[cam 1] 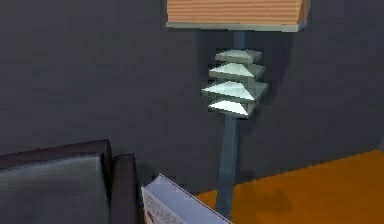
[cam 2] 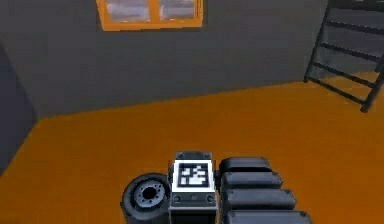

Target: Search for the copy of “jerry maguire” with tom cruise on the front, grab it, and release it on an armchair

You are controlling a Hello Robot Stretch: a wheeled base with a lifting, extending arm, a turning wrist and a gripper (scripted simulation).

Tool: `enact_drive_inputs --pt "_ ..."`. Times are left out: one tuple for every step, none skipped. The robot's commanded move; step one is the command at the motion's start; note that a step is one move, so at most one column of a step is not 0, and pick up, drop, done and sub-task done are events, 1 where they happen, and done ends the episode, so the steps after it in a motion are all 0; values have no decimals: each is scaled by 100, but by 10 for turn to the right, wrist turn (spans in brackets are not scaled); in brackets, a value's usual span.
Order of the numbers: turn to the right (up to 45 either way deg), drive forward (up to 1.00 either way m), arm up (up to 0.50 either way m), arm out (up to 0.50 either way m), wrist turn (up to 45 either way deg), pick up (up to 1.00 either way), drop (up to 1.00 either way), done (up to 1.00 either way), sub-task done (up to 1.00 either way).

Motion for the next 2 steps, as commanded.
enact_drive_inputs --pt "450 0 0 0 0 0 0 0 0" --pt "450 0 0 0 0 0 0 0 0"
